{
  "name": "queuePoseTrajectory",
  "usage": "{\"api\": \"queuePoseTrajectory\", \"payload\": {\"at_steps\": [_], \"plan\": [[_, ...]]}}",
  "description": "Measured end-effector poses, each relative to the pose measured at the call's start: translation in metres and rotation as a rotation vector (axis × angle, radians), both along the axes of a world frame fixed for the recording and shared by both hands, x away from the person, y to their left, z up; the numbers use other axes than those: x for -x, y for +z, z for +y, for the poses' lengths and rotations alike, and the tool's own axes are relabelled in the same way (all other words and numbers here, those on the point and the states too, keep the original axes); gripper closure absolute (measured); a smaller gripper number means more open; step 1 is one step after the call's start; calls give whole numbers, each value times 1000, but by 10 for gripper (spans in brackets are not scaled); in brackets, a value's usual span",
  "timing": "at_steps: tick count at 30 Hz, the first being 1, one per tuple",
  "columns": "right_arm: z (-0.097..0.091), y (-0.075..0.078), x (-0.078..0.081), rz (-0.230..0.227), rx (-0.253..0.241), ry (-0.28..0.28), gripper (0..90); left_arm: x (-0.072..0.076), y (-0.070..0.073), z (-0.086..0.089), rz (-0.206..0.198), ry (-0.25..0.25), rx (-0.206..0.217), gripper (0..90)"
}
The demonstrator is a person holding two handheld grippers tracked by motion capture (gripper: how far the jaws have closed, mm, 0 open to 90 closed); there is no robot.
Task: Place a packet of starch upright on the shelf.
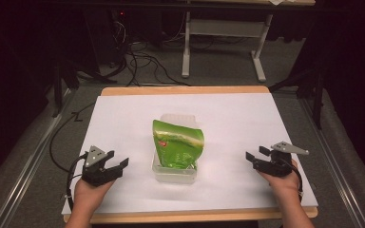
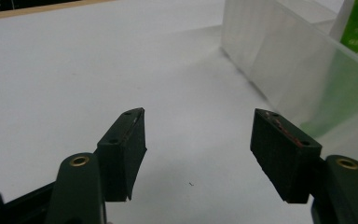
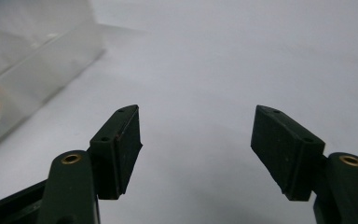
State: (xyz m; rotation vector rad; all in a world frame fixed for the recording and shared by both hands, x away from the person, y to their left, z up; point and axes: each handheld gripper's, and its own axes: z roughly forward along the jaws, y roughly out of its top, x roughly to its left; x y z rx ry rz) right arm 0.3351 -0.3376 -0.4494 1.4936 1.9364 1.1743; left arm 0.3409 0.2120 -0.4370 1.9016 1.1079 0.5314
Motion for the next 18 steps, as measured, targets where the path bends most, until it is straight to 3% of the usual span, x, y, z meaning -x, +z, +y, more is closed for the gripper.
{"api": "queuePoseTrajectory", "payload": {"at_steps": [4,11,18], "plan": [[-5,-5,-5,16,-14,-55,332,-1,-1,-5,14,-7,9,365],[8,0,-2,-23,22,15,330,3,-2,-15,20,-12,9,372],[10,-1,-5,-18,31,22,351,2,-2,-19,47,-20,13,396]]}}
